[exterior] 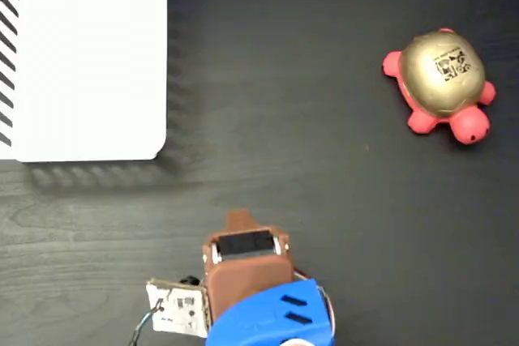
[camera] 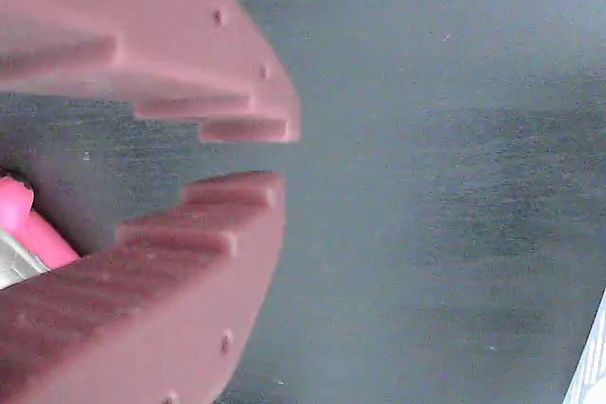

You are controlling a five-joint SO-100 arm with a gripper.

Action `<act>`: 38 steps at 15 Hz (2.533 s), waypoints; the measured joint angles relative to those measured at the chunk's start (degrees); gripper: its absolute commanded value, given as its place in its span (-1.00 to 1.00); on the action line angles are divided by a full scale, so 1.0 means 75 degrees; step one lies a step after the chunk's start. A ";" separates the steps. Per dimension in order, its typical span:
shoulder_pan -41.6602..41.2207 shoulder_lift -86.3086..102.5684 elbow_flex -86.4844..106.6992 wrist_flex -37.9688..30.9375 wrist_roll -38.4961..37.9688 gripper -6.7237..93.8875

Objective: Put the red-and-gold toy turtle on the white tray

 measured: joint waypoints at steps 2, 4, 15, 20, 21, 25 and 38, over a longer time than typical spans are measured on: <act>0.0000 0.0000 0.0000 0.0000 0.0000 -0.86; 0.0000 0.0000 0.0000 0.0000 0.0000 -0.86; 0.0000 0.0000 0.0000 0.0000 0.0000 -0.86; 0.0000 0.0000 0.0000 0.0000 0.0000 -0.86; 0.0000 0.0000 0.0000 0.0000 0.0000 -0.86; 0.0000 0.0000 0.0000 0.0000 0.0000 -0.86; -0.0012 -0.1301 -0.0059 -0.0621 0.0199 -0.86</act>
